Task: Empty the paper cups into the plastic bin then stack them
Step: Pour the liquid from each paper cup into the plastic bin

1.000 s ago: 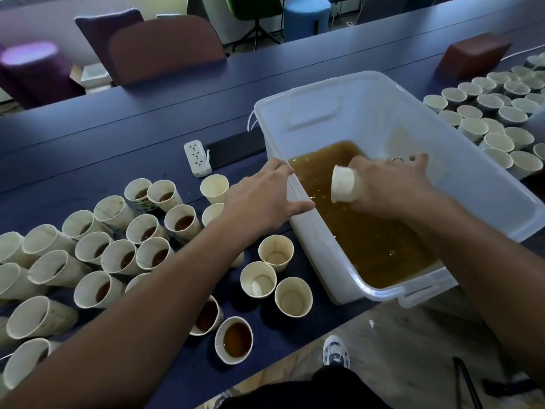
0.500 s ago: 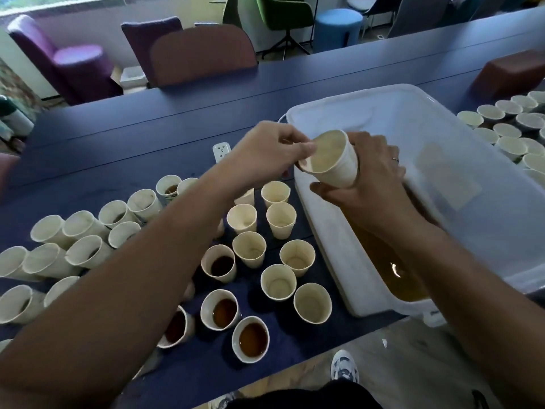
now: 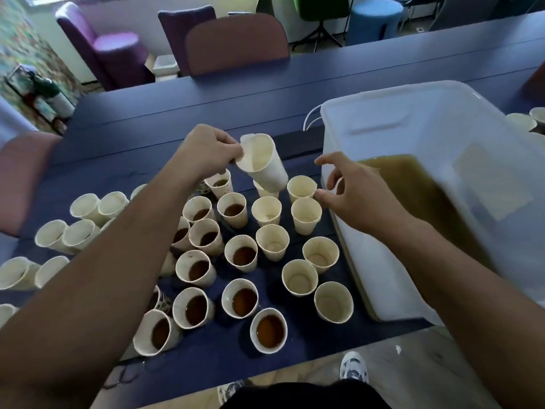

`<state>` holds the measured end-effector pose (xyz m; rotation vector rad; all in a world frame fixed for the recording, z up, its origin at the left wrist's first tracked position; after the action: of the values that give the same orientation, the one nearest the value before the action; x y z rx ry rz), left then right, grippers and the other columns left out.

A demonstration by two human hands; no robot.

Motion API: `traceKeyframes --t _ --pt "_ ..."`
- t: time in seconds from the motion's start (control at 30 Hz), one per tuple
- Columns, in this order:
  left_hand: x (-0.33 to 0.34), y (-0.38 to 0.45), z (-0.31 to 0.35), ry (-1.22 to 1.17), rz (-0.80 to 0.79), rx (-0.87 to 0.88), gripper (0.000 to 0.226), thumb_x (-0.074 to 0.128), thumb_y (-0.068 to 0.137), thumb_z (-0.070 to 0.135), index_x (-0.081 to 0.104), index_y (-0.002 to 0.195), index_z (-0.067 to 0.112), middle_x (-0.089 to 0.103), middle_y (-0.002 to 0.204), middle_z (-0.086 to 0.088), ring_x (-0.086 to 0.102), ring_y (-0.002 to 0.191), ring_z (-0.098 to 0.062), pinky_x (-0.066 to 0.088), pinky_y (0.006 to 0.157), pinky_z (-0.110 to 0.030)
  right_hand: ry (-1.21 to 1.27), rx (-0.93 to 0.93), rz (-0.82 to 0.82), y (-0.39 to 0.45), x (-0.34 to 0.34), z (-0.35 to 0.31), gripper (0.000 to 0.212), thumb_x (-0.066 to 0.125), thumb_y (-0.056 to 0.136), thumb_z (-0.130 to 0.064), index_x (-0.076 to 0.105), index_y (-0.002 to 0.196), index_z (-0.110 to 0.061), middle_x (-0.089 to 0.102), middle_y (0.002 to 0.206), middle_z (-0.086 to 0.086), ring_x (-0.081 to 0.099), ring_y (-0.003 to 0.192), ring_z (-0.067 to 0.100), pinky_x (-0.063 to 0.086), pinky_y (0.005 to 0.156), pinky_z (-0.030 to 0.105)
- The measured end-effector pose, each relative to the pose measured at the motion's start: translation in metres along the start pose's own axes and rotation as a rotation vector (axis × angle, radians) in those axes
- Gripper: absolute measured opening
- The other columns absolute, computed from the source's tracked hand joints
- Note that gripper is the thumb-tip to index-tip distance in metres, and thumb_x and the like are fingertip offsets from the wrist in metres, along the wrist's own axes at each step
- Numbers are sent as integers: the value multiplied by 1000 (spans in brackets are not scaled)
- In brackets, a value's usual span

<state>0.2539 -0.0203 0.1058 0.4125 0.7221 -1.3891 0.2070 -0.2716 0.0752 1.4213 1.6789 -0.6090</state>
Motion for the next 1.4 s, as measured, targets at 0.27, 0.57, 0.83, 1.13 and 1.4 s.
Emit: traceKeyframes --t 0.27,0.57,0.83,1.13,1.4 --pt "18 46 -69 10 206 -234 11 67 85 17 76 80 19 75 79 1 67 80 -16 58 82 -35 -52 -86 33 -8 11 -2 35 68 92 -28 55 124 -26 64 80 -7 57 68 12 49 86 35" --pt "42 74 -101 61 248 -316 14 68 87 18 71 73 19 76 88 -5 69 87 -23 60 84 -40 -30 -76 36 -8 9 -2 34 64 95 -28 53 127 -26 64 81 -7 53 68 10 43 85 31" --pt "61 79 -116 186 -41 -370 32 56 102 30 48 74 15 60 88 -11 57 72 -25 46 63 -31 -26 -67 39 -7 12 0 34 64 95 -32 53 126 -29 65 80 -7 53 67 9 46 86 33" --pt "67 75 -147 596 -185 -291 5 62 88 6 65 83 5 69 84 -14 64 71 -26 50 56 -34 -49 -68 38 -6 14 1 32 64 95 -33 53 125 -30 64 78 -9 56 68 9 41 90 32" --pt "56 64 -136 632 -169 -263 12 58 80 0 61 72 7 68 73 -10 61 63 -25 44 52 -30 -97 -78 24 -7 15 1 30 63 95 -32 54 123 -29 63 77 -11 56 71 11 39 91 35"
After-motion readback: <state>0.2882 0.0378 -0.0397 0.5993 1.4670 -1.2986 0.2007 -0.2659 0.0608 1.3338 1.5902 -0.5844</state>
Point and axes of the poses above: each hand's wrist, its own y-axis towards the middle knuckle, its own x-axis out of the palm, z = x × y, the point moved 4 cm from there along y, towards the middle knuckle
